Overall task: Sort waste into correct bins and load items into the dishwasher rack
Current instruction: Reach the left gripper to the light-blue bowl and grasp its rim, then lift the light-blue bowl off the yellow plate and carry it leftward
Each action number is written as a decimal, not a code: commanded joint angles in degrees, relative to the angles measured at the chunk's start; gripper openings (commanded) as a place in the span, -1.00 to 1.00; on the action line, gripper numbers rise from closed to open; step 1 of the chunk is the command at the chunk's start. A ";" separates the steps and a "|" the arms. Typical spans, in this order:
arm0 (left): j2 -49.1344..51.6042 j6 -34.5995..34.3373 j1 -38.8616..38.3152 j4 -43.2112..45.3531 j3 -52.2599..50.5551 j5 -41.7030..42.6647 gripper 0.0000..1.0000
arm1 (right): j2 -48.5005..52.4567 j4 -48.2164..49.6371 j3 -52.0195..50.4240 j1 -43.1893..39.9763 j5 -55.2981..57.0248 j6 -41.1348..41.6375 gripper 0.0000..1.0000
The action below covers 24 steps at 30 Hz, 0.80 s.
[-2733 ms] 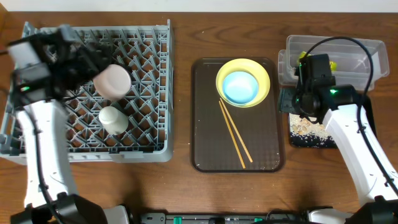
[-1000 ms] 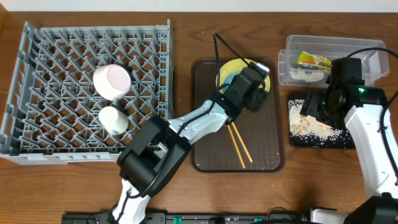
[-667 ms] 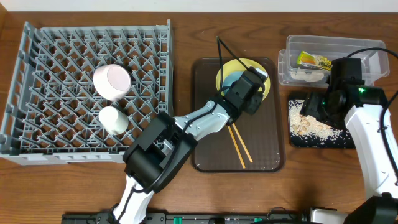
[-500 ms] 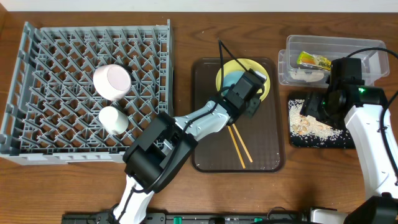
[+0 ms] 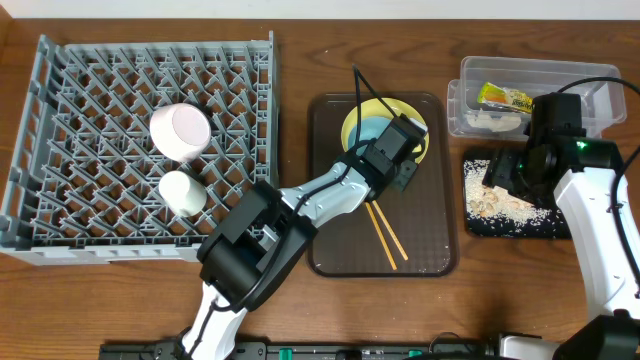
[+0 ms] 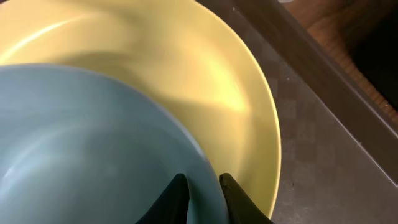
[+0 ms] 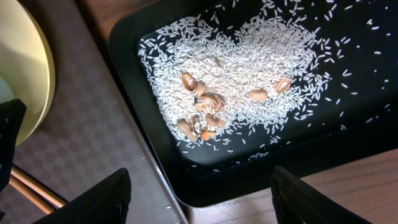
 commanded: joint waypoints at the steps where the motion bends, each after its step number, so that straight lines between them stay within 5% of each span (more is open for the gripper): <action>1: -2.73 -0.09 0.02 0.02 1.16 -0.68 -0.58 | -0.68 -0.09 0.85 -0.57 0.39 -0.35 0.40; 24: -4.59 -0.11 -0.02 -2.54 1.16 -0.68 -0.70 | -0.68 0.13 0.85 -0.57 0.39 -0.72 0.40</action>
